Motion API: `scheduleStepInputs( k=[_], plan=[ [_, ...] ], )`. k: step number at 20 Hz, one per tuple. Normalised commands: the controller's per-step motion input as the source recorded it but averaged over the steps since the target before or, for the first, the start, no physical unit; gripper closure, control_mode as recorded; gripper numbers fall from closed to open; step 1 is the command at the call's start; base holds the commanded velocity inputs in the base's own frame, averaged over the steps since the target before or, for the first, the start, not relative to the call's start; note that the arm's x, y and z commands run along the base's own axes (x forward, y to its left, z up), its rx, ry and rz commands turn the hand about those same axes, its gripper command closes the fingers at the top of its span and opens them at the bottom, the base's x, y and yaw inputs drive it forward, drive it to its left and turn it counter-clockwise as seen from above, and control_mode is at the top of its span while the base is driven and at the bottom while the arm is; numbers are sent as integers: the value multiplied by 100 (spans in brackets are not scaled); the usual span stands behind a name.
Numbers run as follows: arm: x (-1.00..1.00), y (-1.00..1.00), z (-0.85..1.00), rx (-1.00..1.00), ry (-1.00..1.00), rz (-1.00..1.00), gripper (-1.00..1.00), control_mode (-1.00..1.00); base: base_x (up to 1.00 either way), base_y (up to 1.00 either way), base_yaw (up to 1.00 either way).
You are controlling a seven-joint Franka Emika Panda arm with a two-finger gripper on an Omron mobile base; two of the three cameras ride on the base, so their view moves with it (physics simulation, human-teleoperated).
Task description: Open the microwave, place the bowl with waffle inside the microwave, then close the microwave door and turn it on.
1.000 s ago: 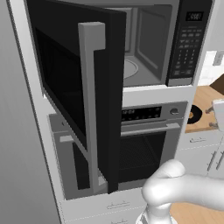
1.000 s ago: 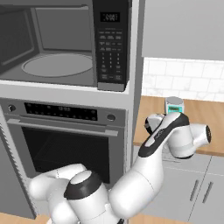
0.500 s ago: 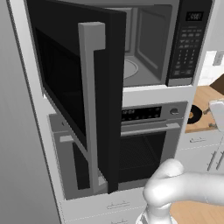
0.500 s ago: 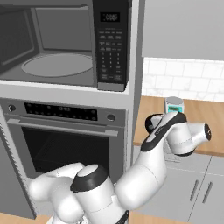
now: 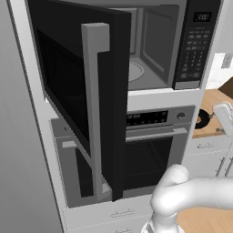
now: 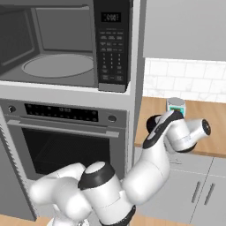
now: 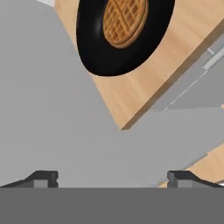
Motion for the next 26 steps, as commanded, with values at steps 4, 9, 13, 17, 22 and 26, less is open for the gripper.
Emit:
scheduleStepInputs(
  k=[4,9,13,17,22,26],
  plan=[
    [33,-13,-21,-4,11,-8,-100,-100,0,0,0],
    [30,-14,-15,-1,11,-8,-100,-100,0,0,0],
    [35,-17,-18,0,11,-9,-100,-100,0,0,0],
    [33,-18,-21,0,9,-9,-100,-100,0,0,0],
    [31,-17,-28,-1,6,-9,-100,-100,0,0,0],
    [32,-18,-31,0,4,-9,-100,-100,0,0,0]
  ],
)
